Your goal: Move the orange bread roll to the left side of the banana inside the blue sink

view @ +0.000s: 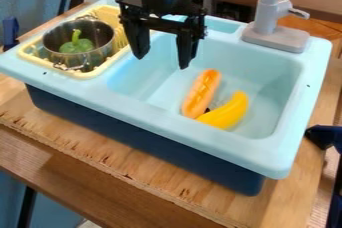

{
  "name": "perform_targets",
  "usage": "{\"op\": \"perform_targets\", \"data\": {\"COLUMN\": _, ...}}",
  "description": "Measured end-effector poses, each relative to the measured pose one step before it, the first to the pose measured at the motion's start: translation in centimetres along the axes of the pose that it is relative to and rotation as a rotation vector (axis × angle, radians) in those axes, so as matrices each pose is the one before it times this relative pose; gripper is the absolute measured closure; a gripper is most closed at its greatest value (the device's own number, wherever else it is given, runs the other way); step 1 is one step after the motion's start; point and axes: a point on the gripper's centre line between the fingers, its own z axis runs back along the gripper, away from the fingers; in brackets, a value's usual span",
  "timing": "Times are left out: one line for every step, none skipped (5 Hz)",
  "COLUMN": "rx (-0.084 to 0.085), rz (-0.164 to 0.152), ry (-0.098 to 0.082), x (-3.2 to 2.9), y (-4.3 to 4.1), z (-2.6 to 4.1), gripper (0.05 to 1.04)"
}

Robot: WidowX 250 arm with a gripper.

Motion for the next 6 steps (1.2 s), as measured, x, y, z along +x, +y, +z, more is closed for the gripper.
{"op": "perform_targets", "data": {"rx": 0.0056, "rz": 0.0102, "ry": 0.0257, "x": -0.122, "y": 0.076, "z": -1.044, "gripper": 0.083}}
{"op": "perform_targets", "data": {"rx": 0.0313, "rz": 0.0317, "ry": -0.0955, "x": 2.007, "y": -0.852, "z": -1.514, "gripper": 0.083}}
{"op": "perform_targets", "data": {"rx": -0.0122, "rz": -0.0104, "ry": -0.0404, "x": 1.573, "y": -0.856, "z": -2.302, "gripper": 0.083}}
{"op": "perform_targets", "data": {"rx": -0.0183, "rz": -0.0197, "ry": -0.0027, "x": 1.497, "y": -0.610, "z": -1.269, "gripper": 0.083}}
{"op": "perform_targets", "data": {"rx": -0.0637, "rz": 0.0279, "ry": -0.0231, "x": 0.238, "y": -0.171, "z": -0.906, "gripper": 0.083}}
{"op": "perform_targets", "data": {"rx": -0.0271, "rz": 0.0228, "ry": 0.0407, "x": -0.515, "y": 0.026, "z": -1.324, "gripper": 0.083}}
